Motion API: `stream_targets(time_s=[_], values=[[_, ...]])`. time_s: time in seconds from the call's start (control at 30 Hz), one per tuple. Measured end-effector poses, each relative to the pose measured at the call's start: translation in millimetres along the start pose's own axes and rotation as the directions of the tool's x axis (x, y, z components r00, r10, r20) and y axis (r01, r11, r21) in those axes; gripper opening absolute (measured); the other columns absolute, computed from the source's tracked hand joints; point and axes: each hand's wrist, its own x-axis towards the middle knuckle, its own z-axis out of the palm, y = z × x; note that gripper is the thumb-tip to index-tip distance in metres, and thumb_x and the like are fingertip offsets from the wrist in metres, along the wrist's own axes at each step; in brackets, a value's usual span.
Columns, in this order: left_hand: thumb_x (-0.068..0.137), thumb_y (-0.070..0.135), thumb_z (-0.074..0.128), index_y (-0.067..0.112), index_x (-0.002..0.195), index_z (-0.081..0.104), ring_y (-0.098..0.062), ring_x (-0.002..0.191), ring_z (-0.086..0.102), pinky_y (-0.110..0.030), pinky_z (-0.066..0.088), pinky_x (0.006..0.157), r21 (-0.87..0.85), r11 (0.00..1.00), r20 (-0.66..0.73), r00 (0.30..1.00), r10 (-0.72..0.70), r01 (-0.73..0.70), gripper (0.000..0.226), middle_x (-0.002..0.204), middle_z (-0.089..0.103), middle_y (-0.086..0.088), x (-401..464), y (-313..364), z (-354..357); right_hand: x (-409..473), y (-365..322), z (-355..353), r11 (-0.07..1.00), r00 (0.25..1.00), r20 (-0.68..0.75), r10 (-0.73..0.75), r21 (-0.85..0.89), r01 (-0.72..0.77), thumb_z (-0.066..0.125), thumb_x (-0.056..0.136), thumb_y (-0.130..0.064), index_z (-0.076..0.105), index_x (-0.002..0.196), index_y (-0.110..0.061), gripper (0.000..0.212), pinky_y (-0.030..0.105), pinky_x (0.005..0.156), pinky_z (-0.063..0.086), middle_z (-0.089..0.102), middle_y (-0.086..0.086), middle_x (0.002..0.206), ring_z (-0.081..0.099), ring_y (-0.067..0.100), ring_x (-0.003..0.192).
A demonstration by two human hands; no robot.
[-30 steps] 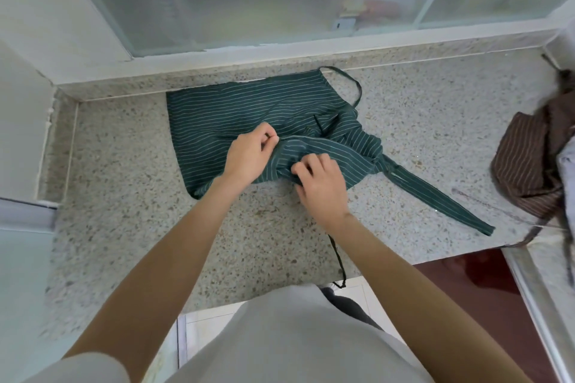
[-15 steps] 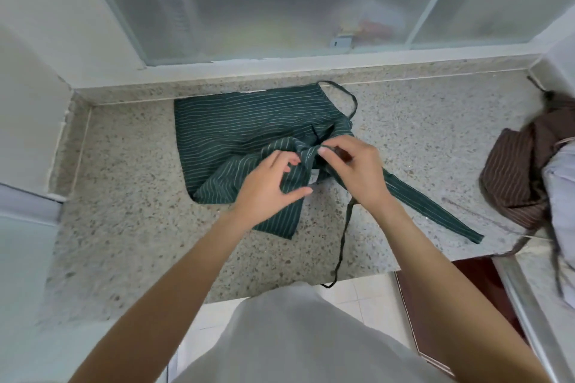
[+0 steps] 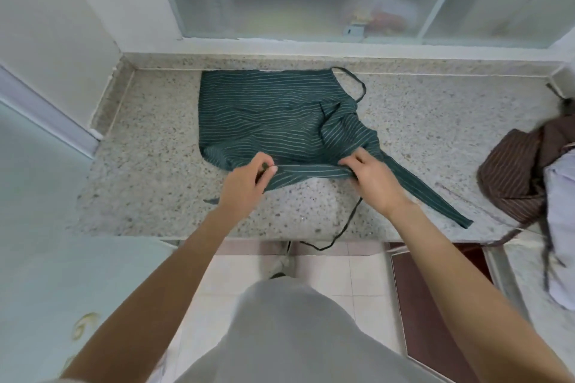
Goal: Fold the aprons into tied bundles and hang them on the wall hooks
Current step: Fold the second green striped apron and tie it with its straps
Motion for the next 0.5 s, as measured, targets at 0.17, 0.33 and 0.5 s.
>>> stream_targets(time_s=[0.17, 0.33, 0.5], values=[[0.080, 0.041, 0.069, 0.021, 0.101, 0.062, -0.017, 0.080, 0.062, -0.028, 0.046, 0.067, 0.262, 0.963, 0.343, 0.939, -0.035, -0.060, 0.030, 0.089, 0.065, 0.004, -66, -28, -16, -58, 8, 25, 0.991, 0.985, -0.170, -0.042, -0.135, 0.019, 0.065, 0.066, 0.003, 0.067, 0.076, -0.008, 0.015, 0.035, 0.087, 0.036, 0.066, 0.007, 0.089, 0.056, 0.030, 0.090], [0.088, 0.013, 0.054, 0.026, 0.117, 0.062, -0.019, 0.103, 0.058, -0.032, 0.050, 0.076, 0.529, 0.849, 0.338, 0.919, -0.203, -0.007, 0.033, 0.112, 0.059, 0.005, -121, -43, -10, -112, -13, 34, 0.991, 0.991, -0.136, -0.009, -0.131, -0.009, 0.058, 0.048, 0.011, 0.062, 0.063, -0.007, 0.024, 0.024, 0.047, 0.040, 0.055, 0.005, 0.050, 0.053, 0.024, 0.046], [0.079, -0.001, 0.057, 0.021, 0.109, 0.064, -0.026, 0.102, 0.053, -0.037, 0.048, 0.077, 0.554, 0.800, 0.055, 0.950, -0.309, 0.228, 0.039, 0.108, 0.062, -0.002, -162, -47, -6, -145, -3, 58, 0.950, 0.982, 0.133, 0.135, -0.298, -0.090, 0.069, 0.048, 0.011, 0.065, 0.059, -0.008, 0.022, 0.034, 0.062, 0.049, 0.062, 0.007, 0.058, 0.060, 0.027, 0.064]])
